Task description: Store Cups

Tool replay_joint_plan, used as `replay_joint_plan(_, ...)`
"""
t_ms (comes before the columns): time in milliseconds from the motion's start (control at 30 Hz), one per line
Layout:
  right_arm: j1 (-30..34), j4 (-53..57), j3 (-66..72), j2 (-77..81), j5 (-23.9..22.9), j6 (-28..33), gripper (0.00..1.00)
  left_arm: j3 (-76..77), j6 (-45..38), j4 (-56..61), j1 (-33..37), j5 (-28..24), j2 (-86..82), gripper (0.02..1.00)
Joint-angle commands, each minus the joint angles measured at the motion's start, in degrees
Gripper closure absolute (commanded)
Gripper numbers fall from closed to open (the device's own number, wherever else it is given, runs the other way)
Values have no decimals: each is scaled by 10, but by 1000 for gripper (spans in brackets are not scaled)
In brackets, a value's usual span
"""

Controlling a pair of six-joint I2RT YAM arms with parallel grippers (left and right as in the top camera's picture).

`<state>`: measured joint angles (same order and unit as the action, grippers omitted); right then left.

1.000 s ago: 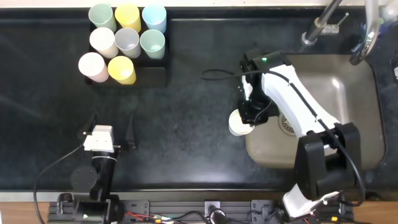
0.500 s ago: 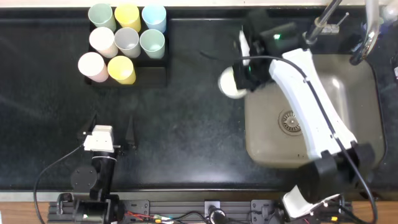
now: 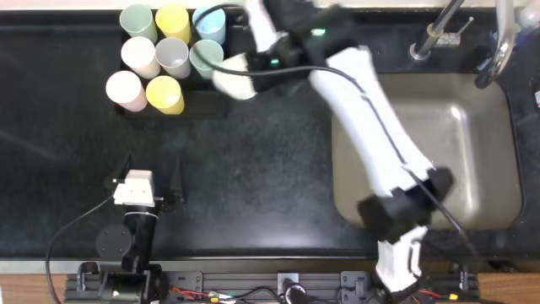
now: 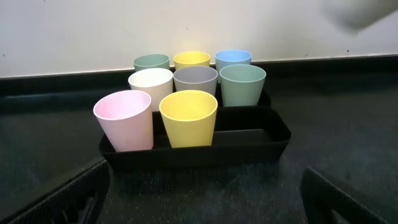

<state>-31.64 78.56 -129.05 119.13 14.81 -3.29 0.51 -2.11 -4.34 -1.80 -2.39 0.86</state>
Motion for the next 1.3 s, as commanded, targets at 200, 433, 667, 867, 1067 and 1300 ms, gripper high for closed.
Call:
replay_joint_plan(200,-55,-69,-19,68,3,-49,958,-1,-9,-2,3,-7,-5,18)
replay_joint_plan(433,-64,-98,-19,90,-52,-102,961,-1,-9,-2,3,-7,-5,18)
replay_joint_plan(667,-71,-121,-19,125,-70,-145,961,-1,-9,-2,3,-7,-5,18)
replay_joint_plan(867,-75,-125,-19,143,-97,-152,961,-1,-9,-2,3,-7,-5,18)
replay_joint_plan(1067,-75,-125,-19,146,-119,-152,961,-1,-9,-2,3,-7,-5,18)
replay_joint_plan(1300,-82,-117,-19,158,-123,-152,958,-1,-9,-2,3,-7,-5,18)
